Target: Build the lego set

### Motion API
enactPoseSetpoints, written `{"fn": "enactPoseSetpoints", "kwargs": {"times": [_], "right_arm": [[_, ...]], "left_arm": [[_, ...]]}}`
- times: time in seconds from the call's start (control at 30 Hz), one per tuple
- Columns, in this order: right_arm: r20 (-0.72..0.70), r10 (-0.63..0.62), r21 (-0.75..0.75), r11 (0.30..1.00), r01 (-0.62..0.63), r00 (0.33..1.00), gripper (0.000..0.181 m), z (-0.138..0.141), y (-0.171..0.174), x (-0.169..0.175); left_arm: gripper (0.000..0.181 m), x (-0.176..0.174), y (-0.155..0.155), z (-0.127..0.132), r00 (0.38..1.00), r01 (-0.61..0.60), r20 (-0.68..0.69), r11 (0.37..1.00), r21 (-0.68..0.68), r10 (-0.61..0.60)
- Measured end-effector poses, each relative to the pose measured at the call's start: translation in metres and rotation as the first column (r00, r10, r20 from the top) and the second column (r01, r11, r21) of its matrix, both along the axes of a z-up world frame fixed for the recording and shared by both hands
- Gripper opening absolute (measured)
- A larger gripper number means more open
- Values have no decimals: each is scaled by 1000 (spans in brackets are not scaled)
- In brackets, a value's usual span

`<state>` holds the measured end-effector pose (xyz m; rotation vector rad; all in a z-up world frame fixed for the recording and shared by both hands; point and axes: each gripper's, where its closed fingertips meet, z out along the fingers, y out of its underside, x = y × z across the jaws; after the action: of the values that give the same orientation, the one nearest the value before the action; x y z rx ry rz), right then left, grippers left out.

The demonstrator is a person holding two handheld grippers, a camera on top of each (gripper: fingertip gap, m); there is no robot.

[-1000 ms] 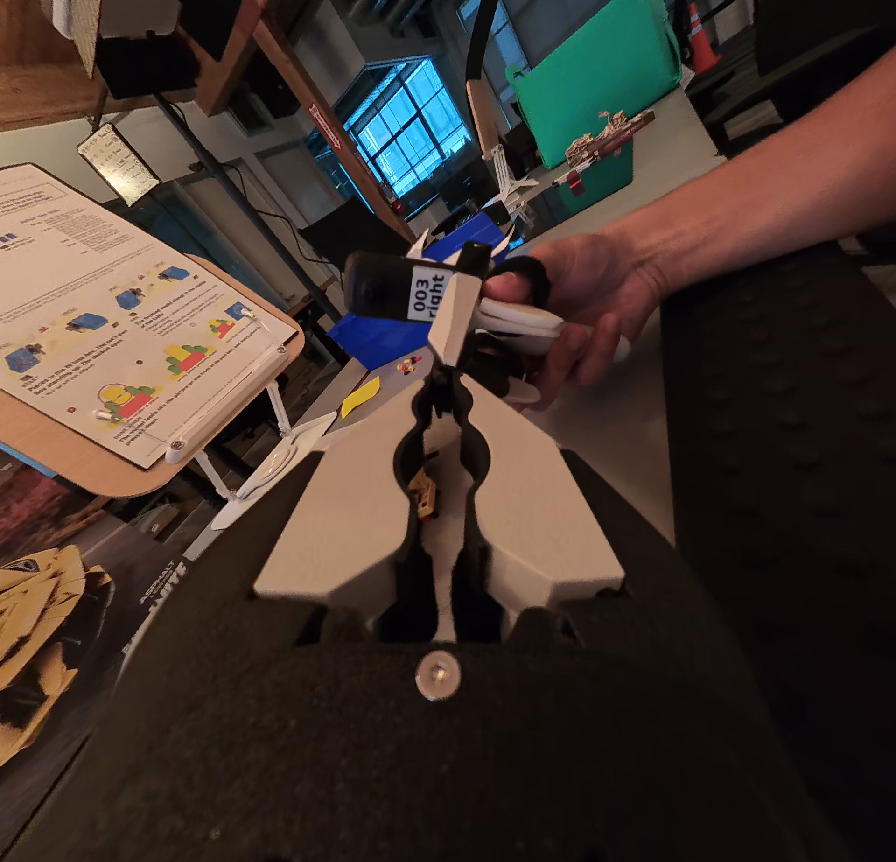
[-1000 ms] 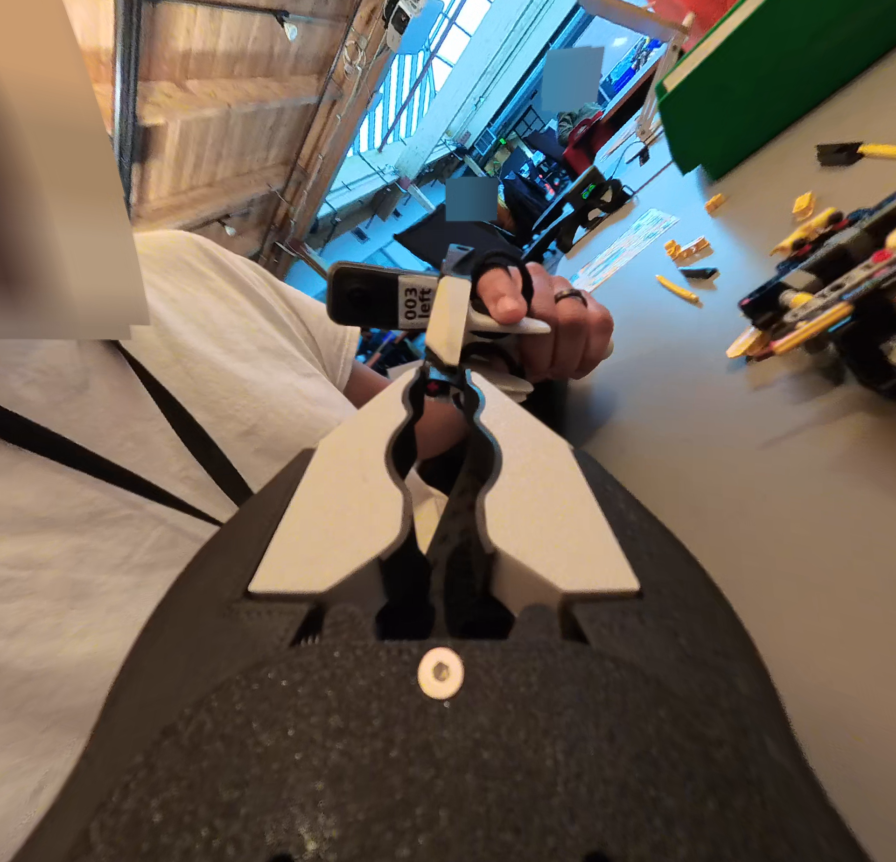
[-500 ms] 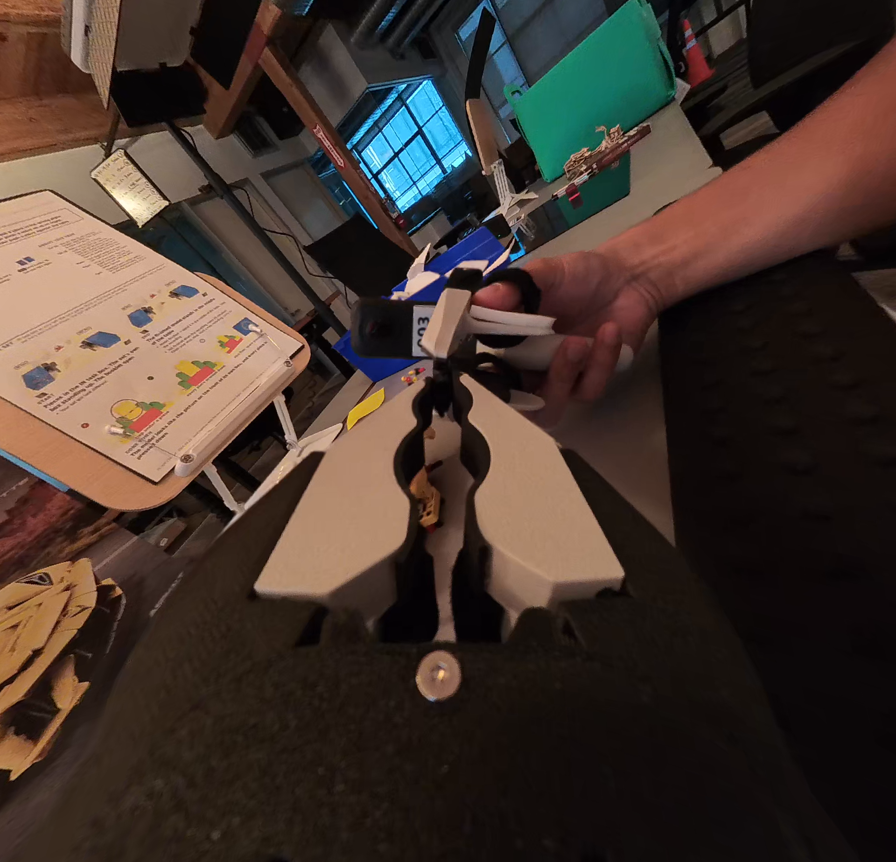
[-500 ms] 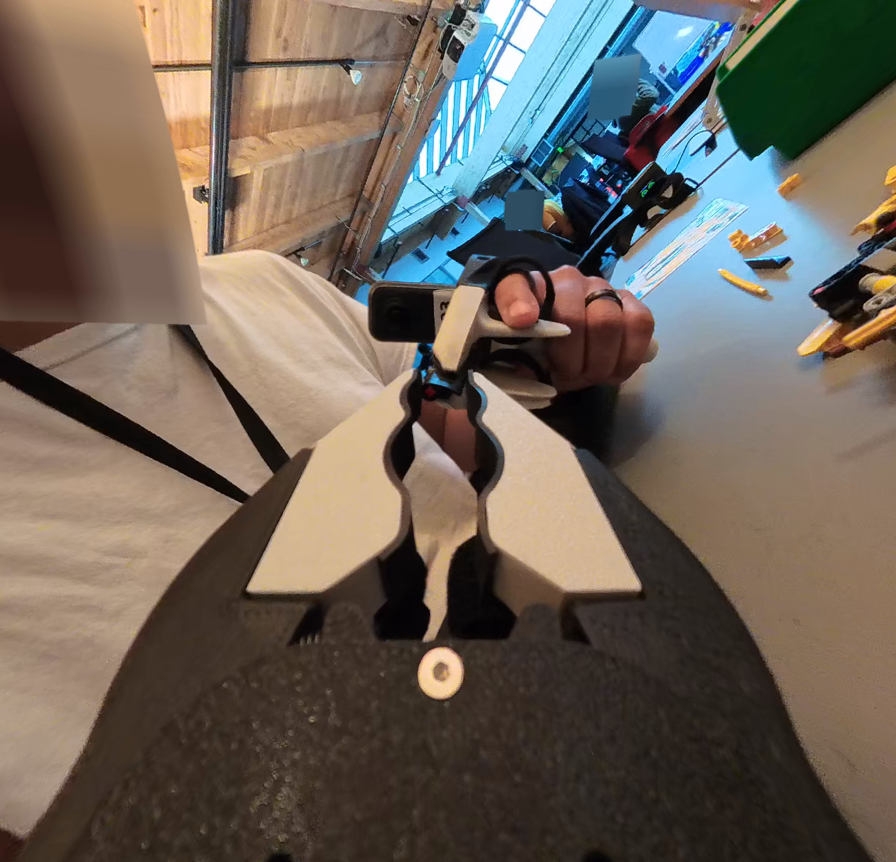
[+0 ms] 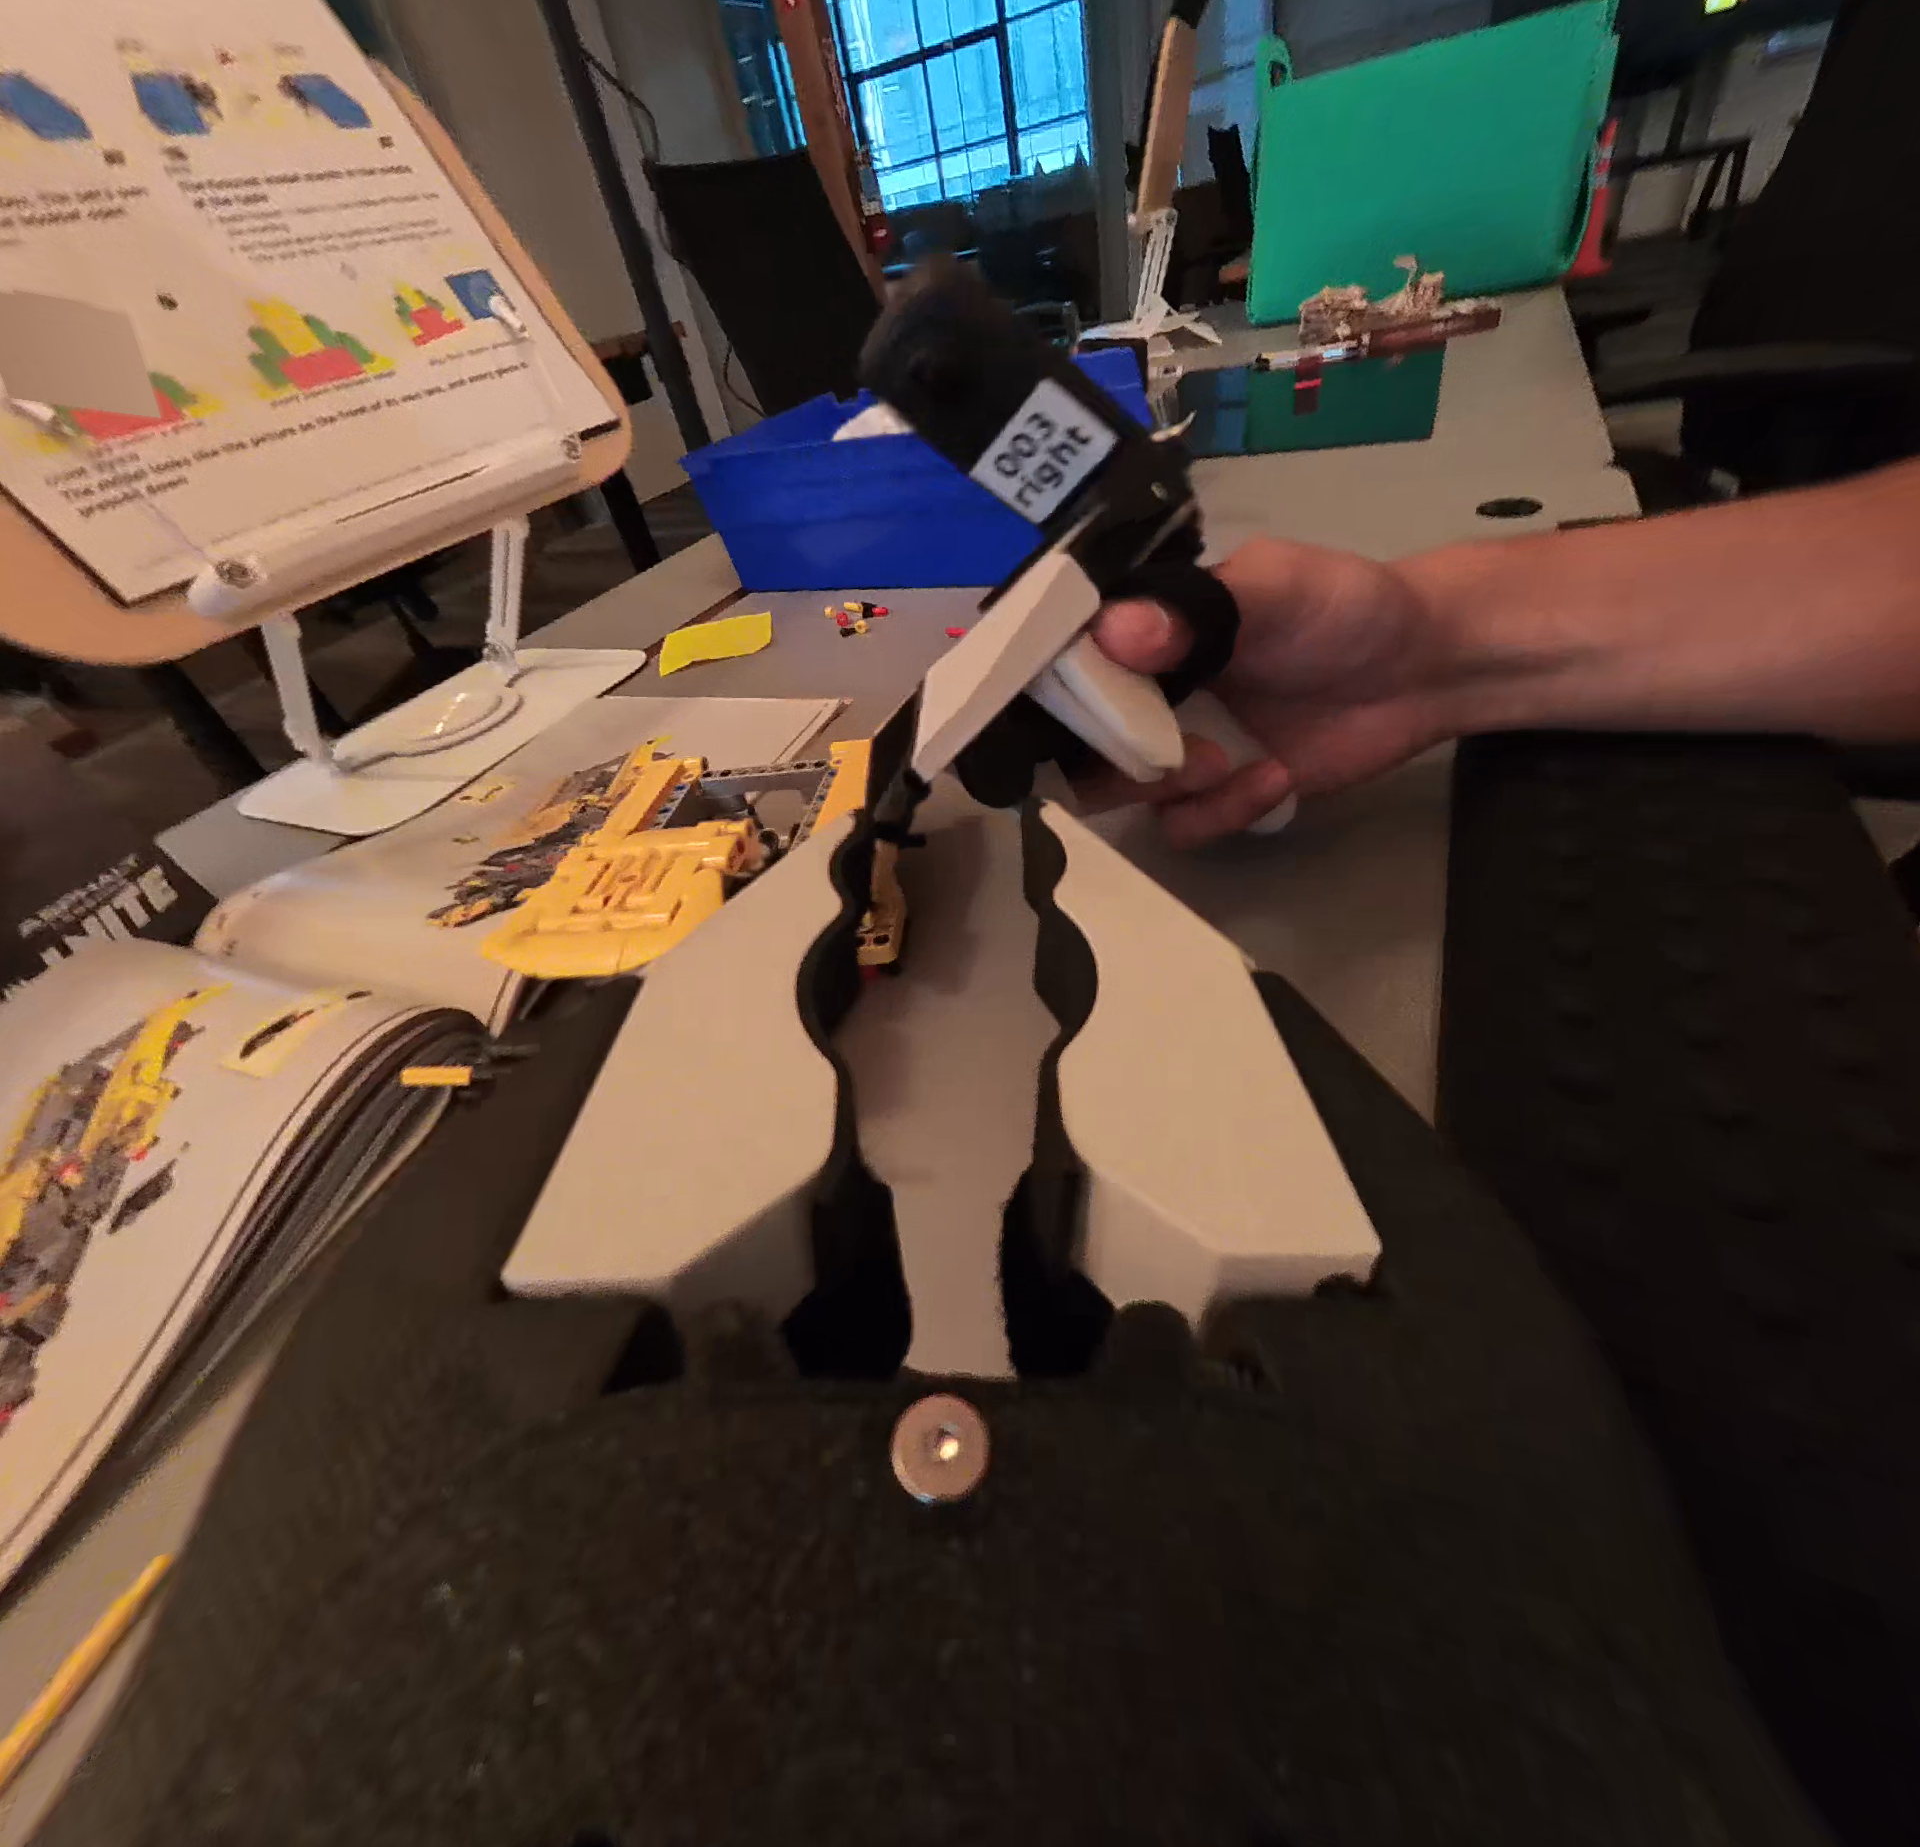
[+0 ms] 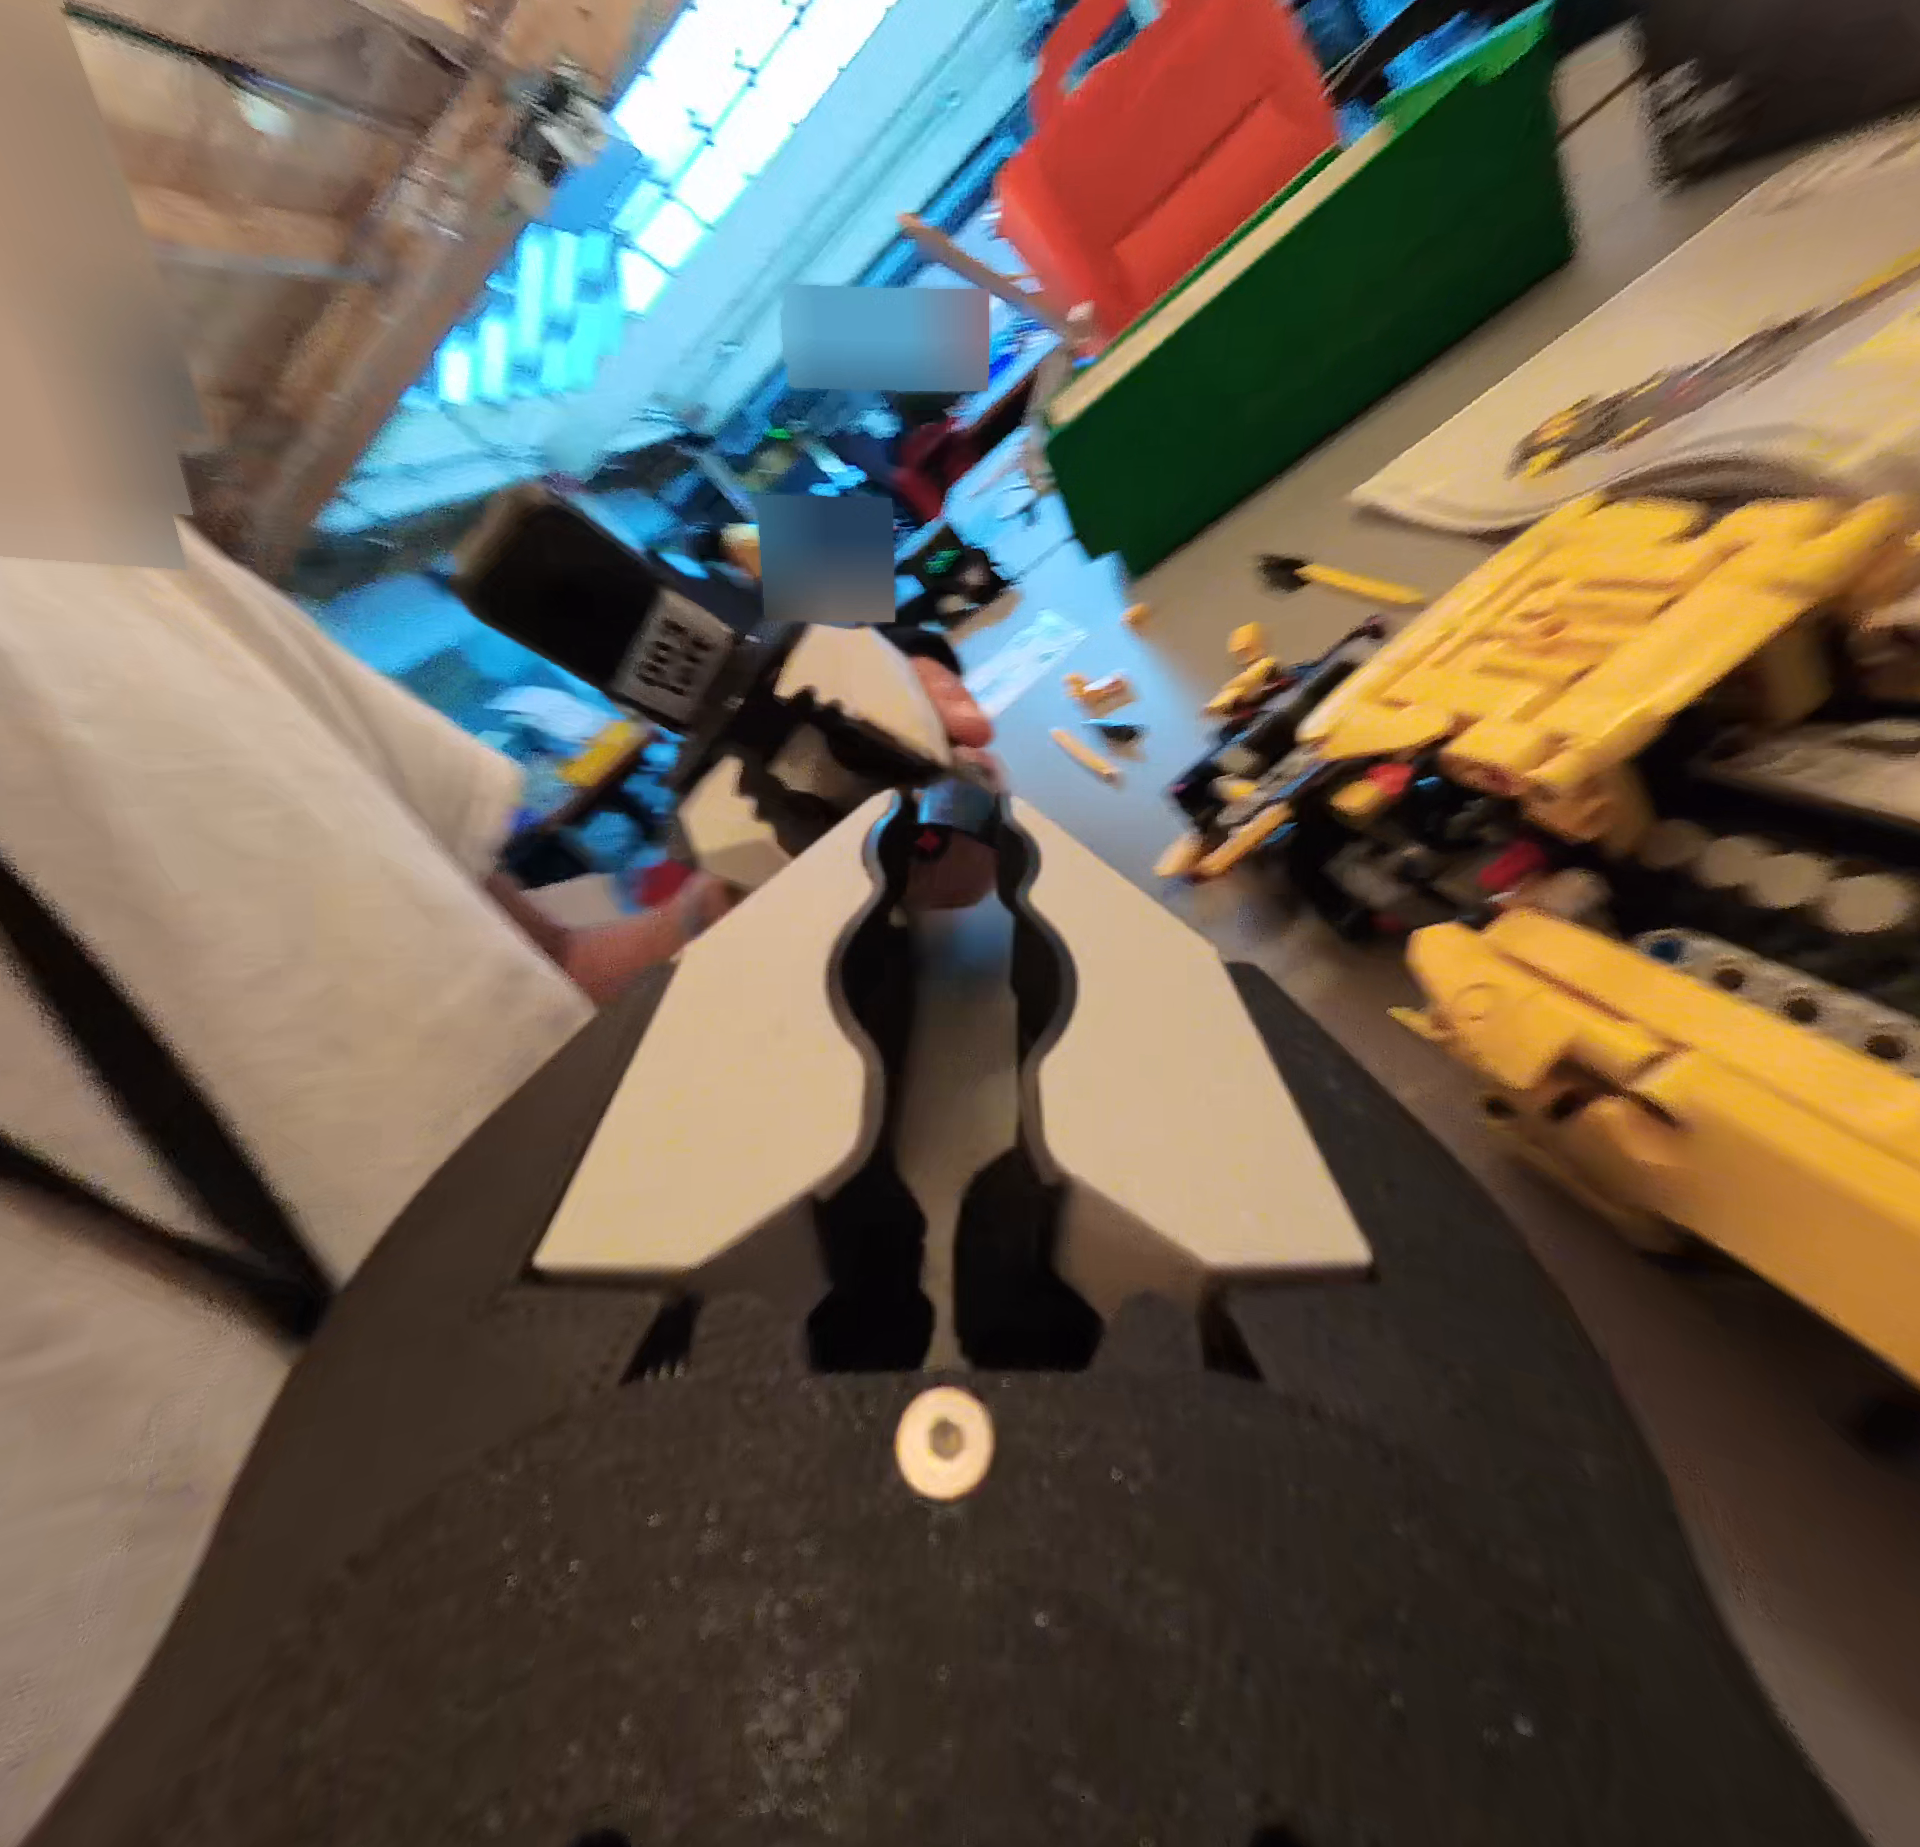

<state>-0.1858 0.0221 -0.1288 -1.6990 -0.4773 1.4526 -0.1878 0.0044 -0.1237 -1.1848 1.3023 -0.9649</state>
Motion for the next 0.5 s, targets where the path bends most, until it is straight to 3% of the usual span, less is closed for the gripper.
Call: {"fn": "enactPoseSetpoints", "kwargs": {"times": [0.13,0.2,0.27,0.33,0.4,0.5], "right_arm": [[205,-255,255,946,200,945,14,-2,18,19],[319,-379,360,897,259,869,15,-8,24,31],[416,-474,469,843,264,776,14,-14,24,38],[451,-555,574,780,249,699,14,-14,19,37],[469,-627,661,716,223,622,14,-11,15,36],[443,-702,744,635,207,558,14,1,14,36]], "left_arm": [[28,-8,19,6,998,-37,53,991,-127,44],[33,-11,37,-3,997,-58,24,959,-276,68],[41,-14,44,-16,998,-29,-67,916,-401,2],[60,-24,54,-33,967,-47,-253,945,-323,-38],[72,-34,80,-40,929,-92,-370,979,-183,18],[73,-39,108,-46,900,-37,-430,972,-232,-68]]}}
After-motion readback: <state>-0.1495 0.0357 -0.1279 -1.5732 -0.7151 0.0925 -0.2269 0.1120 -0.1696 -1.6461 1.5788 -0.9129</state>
